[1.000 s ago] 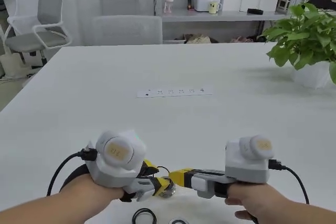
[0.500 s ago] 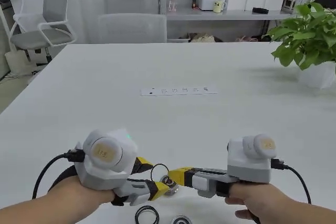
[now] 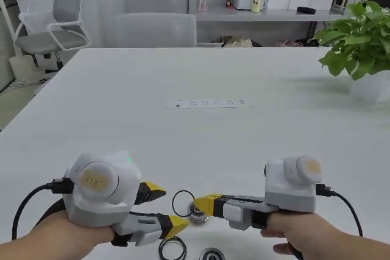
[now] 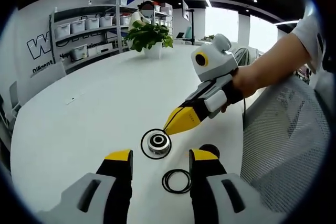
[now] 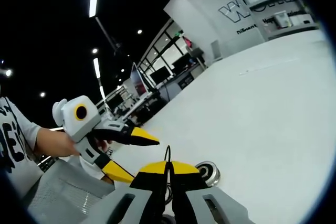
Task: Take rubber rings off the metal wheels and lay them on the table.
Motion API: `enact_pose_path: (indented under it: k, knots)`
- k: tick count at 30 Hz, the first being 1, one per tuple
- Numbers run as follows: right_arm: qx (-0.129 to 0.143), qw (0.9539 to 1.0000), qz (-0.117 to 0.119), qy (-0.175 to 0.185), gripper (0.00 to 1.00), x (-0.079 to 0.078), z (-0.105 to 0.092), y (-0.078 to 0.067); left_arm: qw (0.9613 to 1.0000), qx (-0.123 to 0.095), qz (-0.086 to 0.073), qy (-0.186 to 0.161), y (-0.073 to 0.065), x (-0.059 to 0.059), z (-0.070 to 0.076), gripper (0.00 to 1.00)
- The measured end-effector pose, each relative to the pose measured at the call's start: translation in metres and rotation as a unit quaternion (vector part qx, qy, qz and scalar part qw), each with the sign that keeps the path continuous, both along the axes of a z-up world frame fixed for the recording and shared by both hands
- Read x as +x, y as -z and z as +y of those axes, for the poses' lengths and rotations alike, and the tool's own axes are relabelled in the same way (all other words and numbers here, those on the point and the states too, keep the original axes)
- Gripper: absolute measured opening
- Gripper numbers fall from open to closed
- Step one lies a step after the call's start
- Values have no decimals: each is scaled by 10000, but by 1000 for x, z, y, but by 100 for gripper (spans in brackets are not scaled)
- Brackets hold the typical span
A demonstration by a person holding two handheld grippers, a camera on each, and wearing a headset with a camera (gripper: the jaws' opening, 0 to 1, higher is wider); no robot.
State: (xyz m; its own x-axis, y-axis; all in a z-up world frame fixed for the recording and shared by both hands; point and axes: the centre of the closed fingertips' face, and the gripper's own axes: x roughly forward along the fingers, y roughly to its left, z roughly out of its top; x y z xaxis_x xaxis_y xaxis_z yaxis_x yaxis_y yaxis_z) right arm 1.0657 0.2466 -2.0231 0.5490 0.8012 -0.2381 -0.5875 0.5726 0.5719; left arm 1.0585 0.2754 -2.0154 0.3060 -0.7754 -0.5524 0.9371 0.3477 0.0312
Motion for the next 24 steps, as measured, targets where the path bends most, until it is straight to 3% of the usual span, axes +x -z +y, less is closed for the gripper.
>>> enact_pose_path:
  k: [11, 24]
  knots:
    - [15, 9991, 160, -396, 0, -13, 14, 4, 10000, -42, -47, 41, -3, -13, 14, 43]
    - [-114, 9942, 399, -996, 0, -36, 32, 16, 10000, -81, 23, -17, -3, -24, 33, 44]
